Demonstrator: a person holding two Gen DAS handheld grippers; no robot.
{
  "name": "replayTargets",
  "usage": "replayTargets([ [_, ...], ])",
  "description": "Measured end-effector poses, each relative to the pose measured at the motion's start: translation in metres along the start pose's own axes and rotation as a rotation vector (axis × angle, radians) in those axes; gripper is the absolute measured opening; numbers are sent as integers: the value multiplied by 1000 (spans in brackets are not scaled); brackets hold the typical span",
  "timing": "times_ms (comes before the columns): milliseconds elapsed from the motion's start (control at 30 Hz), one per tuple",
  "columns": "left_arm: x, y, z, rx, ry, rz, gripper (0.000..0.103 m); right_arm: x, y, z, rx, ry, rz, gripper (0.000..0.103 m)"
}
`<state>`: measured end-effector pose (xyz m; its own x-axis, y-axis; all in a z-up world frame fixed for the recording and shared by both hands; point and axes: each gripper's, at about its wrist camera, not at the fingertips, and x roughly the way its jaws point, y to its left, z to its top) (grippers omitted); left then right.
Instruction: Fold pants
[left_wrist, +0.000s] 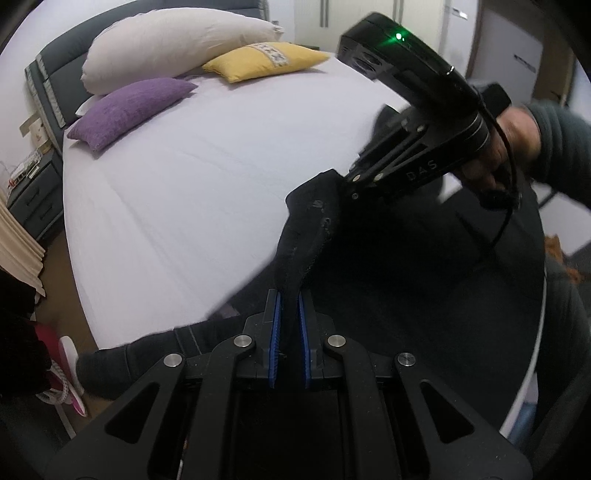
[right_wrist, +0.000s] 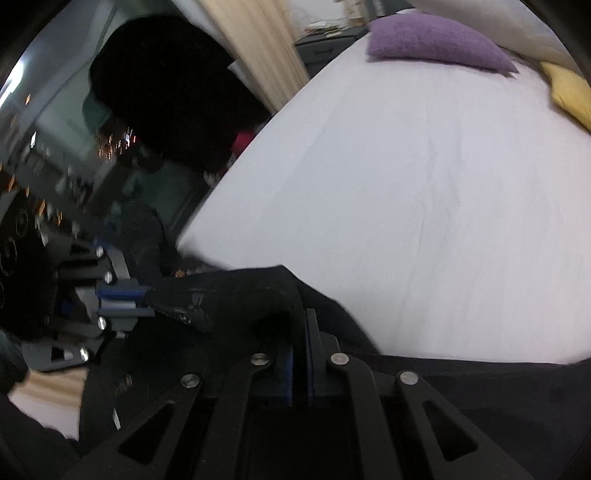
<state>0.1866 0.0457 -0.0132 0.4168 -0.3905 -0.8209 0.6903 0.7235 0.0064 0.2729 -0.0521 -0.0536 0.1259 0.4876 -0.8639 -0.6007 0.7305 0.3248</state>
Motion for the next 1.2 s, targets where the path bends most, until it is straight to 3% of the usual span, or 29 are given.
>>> replayTargets([
  [167,-9,-30,-39,59,64,-10,8,8,46,-29,-308,224,-86,6],
  [300,-12,-57,-60,106,88,-25,7,11,74,-59,-476,321,-146,6],
  [433,-14,-88,-77,214,101,3,7,13,87,-75,-557,322,-225,5],
  [633,-31,-104,-90,224,83,-24,7,5,106,-107,-657,282,-312,5],
  [867,-31,-141,-110,362,105,-15,7,13,140,-147,-850,297,-429,5],
  [1200,-25,-154,-111,390,114,-66,7,10,143,-162,-773,236,-435,5],
])
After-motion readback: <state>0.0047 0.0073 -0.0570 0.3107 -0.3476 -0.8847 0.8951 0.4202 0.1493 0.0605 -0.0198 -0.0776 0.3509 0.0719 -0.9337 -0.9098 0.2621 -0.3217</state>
